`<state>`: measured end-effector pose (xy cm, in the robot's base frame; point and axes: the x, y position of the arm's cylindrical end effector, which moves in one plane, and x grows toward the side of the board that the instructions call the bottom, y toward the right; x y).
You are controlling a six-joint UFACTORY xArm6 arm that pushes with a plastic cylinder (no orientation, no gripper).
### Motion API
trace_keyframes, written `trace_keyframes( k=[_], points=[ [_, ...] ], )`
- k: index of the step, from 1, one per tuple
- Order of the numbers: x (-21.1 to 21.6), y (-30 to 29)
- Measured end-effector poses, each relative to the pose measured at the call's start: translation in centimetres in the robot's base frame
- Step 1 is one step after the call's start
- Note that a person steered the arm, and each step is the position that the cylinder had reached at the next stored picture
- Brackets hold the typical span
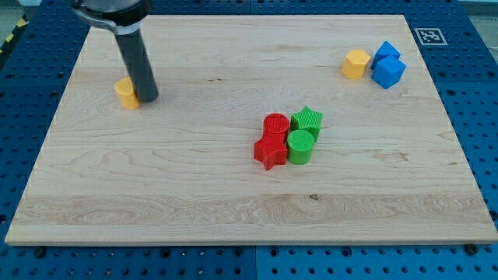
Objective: Move your arm closer to the blue triangle
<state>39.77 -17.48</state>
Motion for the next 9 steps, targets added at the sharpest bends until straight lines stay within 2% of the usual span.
trace_keyframes(
  k=[1, 2, 6, 8, 9],
  points=[
    [0.0, -0.3],
    [0.0, 2.0],
    [0.5, 35.6],
    [1.5, 37.6],
    [3.2, 42.5]
  ],
)
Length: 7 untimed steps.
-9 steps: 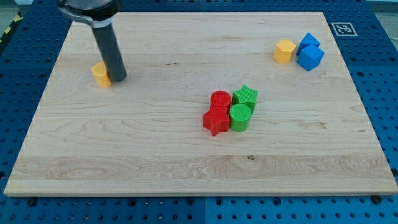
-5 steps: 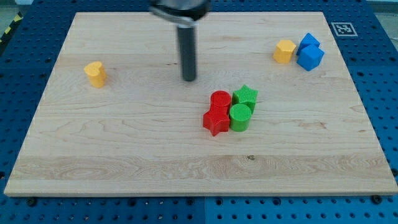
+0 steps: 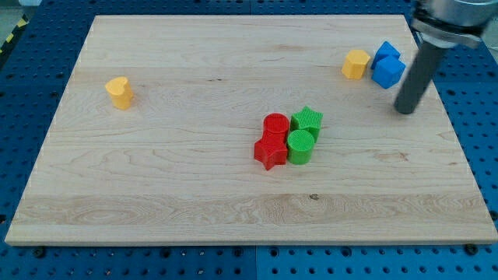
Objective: Move your arm closer to the blue triangle
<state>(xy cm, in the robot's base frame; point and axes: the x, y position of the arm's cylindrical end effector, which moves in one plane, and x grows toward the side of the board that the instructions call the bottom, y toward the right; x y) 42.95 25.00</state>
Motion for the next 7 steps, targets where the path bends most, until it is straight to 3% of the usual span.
trace_keyframes(
  k=[1, 2, 4, 7],
  points=[
    [-0.8, 2.5],
    [-5.5, 3.0],
    [-10.0, 2.5],
    [-10.4, -2.3]
  ],
)
